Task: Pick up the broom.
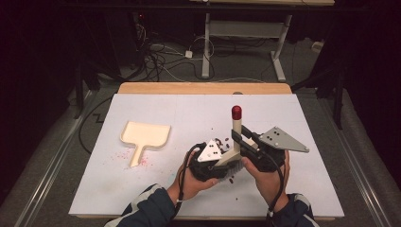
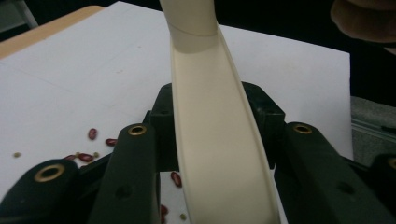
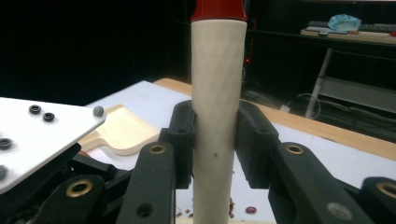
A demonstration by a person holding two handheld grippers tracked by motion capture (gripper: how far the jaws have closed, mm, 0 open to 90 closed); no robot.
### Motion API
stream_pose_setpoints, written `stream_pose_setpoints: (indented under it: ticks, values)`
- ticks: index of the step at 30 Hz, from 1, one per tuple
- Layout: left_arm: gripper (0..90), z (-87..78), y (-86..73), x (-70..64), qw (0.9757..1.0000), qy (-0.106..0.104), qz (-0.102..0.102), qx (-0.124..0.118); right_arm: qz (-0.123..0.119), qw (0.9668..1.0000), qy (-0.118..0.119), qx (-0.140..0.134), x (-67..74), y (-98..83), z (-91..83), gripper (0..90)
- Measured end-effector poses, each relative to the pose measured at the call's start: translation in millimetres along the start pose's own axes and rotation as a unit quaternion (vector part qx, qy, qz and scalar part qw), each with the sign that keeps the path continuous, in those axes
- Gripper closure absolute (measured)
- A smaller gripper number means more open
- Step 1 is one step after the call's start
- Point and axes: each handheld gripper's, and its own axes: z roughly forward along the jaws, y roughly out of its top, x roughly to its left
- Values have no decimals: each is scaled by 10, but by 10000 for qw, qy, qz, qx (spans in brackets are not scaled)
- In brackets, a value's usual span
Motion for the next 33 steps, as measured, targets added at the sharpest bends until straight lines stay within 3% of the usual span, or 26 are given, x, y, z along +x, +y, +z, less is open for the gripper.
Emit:
stream_pose_setpoints:
  ticks: [2, 4, 5, 8, 10, 11, 13, 15, 16, 17, 18, 19, 22, 23, 25, 26, 27, 29, 31, 33]
  values:
    - [628, -53, -12, 42, 10000, -66, 33, 34, -56, 10000, 59, 1, 8, 14, -13, 695]
    - [638, -113, -26, 90, 9998, -208, 49, 56, -141, 9995, 295, 22, -12, 30, -25, 688]
    - [641, -159, -33, 111, 9997, -224, 76, 87, -211, 9988, 443, 41, -31, 35, -33, 668]
    - [654, -235, -44, 136, 9994, -243, 185, 156, -510, 9915, 1184, 147, -146, 43, -61, 602]
    - [655, -405, -85, 164, 9984, -386, 358, 225, -746, 9839, 1581, 381, -221, 46, -80, 547]
    - [655, -446, -102, 164, 9983, -406, 368, 216, -971, 9755, 1884, 583, -253, 38, -82, 541]
    - [656, -545, -155, 176, 9970, -607, 400, 276, -1327, 9652, 2073, 880, -274, -12, -80, 496]
    - [656, -602, -211, 167, 9952, -755, 501, 370, -1456, 9558, 2288, 1131, -268, -77, -49, 468]
    - [656, -620, -240, 164, 9940, -881, 511, 394, -1525, 9532, 2324, 1187, -252, -109, -25, 444]
    - [656, -635, -265, 155, 9933, -953, 520, 404, -1542, 9474, 2505, 1266, -234, -143, 9, 445]
    - [656, -642, -279, 146, 9927, -1002, 533, 407, -1588, 9376, 2743, 1427, -206, -178, 50, 439]
    - [655, -654, -294, 132, 9916, -1082, 580, 412, -1677, 9313, 2854, 1521, -176, -206, 77, 432]
    - [655, -661, -305, 93, 9882, -1274, 719, 452, -1848, 9060, 3333, 1842, -54, -331, 178, 445]
    - [655, -658, -306, 80, 9875, -1308, 754, 462, -1918, 9008, 3387, 1922, -28, -357, 198, 464]
    - [655, -647, -308, 49, 9852, -1418, 823, 500, -1890, 8944, 3575, 1910, -13, -395, 244, 497]
    - [655, -646, -308, 46, 9853, -1396, 839, 509, -1798, 8927, 3653, 1930, -6, -421, 274, 509]
    - [655, -645, -311, 49, 9855, -1408, 808, 496, -1813, 8875, 3741, 1989, 4, -447, 295, 575]
    - [651, -643, -322, 58, 9849, -1460, 796, 479, -1815, 8828, 3825, 2036, 34, -495, 323, 597]
    - [608, -643, -327, 66, 9852, -1386, 850, 537, -1923, 8764, 3901, 2069, 51, -515, 346, 657]
    - [571, -645, -326, 59, 9862, -1285, 892, 540, -1943, 8762, 3866, 2122, 62, -518, 334, 658]
